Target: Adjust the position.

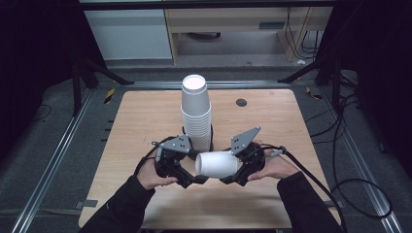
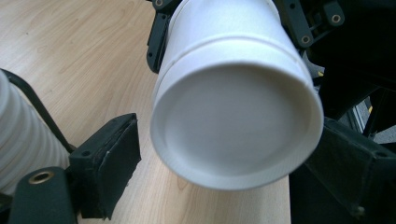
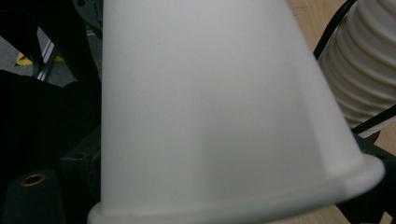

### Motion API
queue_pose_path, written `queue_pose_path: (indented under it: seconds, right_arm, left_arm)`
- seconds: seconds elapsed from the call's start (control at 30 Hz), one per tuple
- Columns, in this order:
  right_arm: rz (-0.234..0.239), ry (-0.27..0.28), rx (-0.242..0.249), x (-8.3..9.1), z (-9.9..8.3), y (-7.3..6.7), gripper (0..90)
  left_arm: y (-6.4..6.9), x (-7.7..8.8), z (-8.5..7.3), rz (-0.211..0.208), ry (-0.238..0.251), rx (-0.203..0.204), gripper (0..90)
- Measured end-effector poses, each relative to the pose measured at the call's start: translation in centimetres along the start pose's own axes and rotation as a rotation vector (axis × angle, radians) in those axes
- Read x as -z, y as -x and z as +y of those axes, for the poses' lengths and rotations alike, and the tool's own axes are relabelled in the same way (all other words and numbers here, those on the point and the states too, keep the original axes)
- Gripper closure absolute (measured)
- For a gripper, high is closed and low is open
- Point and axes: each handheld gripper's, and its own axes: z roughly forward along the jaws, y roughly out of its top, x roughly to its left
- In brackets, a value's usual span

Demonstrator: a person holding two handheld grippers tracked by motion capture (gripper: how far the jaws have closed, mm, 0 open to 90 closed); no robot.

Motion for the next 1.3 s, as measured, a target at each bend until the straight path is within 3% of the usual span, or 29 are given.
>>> queue_pose_path:
  seconds: [0.53,0.83,1.3]
  right_arm:
    - [0.021,-0.057,0.009,-0.8,-0.2,-0.2,11.5]
    - [0.019,-0.073,0.02,-1.1,0.0,-0.2,11.6]
    - [0.015,-0.08,0.022,-1.3,0.1,-0.2,10.7]
  left_arm:
    - [-0.1,-2.4,0.9,-0.025,-0.091,-0.012,15.1]
    - [-0.2,-2.9,0.8,-0.057,-0.113,0.001,20.1]
    - [-0.2,-2.8,0.5,-0.046,-0.118,0.016,22.5]
